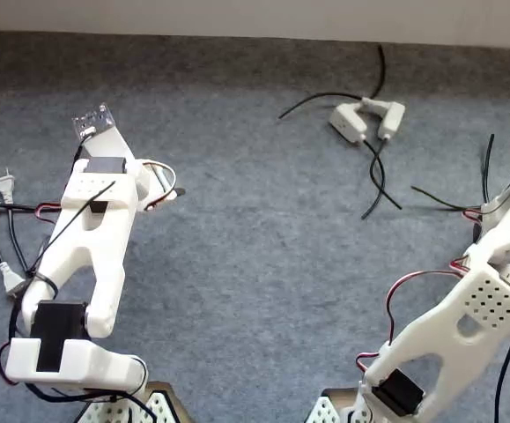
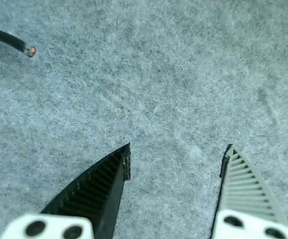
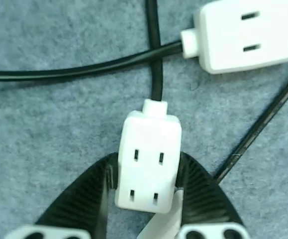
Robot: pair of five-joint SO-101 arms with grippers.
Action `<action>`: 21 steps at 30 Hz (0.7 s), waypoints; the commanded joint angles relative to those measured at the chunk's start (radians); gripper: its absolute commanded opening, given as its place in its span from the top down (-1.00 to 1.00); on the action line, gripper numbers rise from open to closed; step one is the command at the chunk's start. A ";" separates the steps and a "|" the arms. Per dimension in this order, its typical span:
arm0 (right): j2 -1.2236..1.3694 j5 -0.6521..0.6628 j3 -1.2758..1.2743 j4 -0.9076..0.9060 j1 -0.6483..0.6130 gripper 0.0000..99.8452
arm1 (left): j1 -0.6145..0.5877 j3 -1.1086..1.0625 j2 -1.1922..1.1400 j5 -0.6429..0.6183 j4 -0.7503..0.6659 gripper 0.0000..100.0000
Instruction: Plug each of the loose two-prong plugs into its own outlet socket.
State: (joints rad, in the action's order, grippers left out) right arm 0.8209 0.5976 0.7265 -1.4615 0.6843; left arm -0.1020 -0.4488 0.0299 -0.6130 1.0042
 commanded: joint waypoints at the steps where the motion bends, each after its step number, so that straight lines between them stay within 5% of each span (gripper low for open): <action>1: -0.076 -0.020 0.027 -0.033 -0.021 0.87 | 0.015 0.007 0.031 -0.002 -0.014 0.41; 7: -0.085 -0.146 0.087 -0.297 -0.122 0.87 | 0.010 0.007 0.031 -0.002 -0.012 0.41; 16: -0.199 -0.485 0.088 -0.302 -0.346 0.87 | -0.051 0.012 0.033 -0.005 -0.012 0.41; 21: -0.259 -0.674 -0.033 -0.302 -0.575 0.87 | -0.056 0.005 0.033 -0.005 -0.038 0.41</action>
State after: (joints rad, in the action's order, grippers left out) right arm 0.6644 0.0591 0.7449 -1.7223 0.2915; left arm -0.1496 -0.4488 0.0299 -0.6130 0.9904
